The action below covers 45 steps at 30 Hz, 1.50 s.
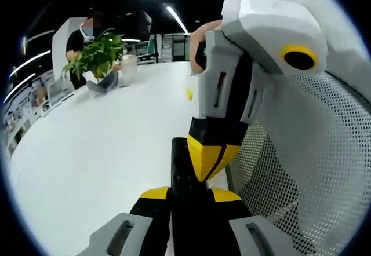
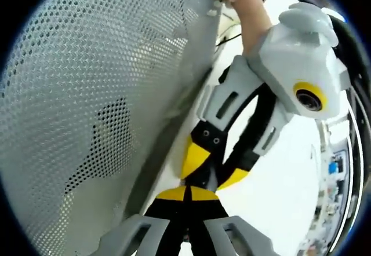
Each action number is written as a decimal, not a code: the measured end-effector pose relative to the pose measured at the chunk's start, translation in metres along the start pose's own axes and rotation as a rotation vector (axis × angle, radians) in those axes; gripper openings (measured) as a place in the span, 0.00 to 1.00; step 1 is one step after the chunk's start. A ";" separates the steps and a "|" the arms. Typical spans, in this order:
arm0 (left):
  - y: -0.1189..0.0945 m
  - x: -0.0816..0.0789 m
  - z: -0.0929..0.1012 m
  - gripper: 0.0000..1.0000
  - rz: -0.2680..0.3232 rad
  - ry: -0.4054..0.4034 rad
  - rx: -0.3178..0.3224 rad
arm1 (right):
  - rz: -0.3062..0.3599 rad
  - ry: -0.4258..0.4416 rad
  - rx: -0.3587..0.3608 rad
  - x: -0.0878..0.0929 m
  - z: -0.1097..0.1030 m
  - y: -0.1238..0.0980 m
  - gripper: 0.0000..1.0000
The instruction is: Press the specified remote control buttons in sequence, fully releasing each button before pressing the next.
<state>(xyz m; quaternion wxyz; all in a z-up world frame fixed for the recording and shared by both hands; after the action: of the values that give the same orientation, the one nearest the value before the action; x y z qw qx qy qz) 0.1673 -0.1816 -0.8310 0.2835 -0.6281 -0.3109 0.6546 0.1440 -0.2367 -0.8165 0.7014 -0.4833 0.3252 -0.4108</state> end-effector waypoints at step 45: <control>0.006 -0.007 0.012 0.26 0.001 0.061 0.042 | 0.025 0.491 -0.131 0.009 0.006 -0.005 0.00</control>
<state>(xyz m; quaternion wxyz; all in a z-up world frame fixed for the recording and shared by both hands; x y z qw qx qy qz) 0.1562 -0.1911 -0.8306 0.3055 -0.6418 -0.2880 0.6417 0.1524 -0.2433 -0.8103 0.5738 -0.4093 0.5176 -0.4851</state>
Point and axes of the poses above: the point that each gripper's makers call its tool centre point, and the gripper's own axes: y roughly forward along the fingers, z roughly to its right, x roughly out of its underside, the point moved 5 cm from there along -y, roughly backward along the fingers, and after that the axes turned 13 degrees about -z, right-handed, at the moved point
